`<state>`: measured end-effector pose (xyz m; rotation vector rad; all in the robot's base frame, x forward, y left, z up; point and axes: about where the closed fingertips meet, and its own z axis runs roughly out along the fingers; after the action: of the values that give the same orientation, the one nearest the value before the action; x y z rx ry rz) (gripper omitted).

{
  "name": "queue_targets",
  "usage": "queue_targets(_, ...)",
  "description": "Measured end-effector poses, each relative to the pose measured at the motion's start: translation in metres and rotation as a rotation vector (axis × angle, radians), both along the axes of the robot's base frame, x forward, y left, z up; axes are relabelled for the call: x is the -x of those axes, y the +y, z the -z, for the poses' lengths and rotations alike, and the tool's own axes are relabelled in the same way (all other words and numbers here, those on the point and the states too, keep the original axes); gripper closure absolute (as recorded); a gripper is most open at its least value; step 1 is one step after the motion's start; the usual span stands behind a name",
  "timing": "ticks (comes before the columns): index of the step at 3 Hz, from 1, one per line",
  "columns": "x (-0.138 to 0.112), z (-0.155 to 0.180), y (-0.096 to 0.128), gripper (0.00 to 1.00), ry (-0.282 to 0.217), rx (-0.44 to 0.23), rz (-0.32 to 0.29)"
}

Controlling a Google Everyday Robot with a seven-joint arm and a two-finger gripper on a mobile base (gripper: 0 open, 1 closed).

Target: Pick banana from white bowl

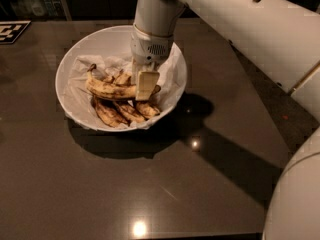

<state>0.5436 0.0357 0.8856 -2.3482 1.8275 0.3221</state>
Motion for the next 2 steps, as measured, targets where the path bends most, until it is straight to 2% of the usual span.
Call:
queue_targets(1,-0.0001,-0.0001,0.0,1.0,0.0,0.0,0.0)
queue_targets(2,0.0027,-0.0062,0.0057,1.0,-0.032,-0.027,-0.016)
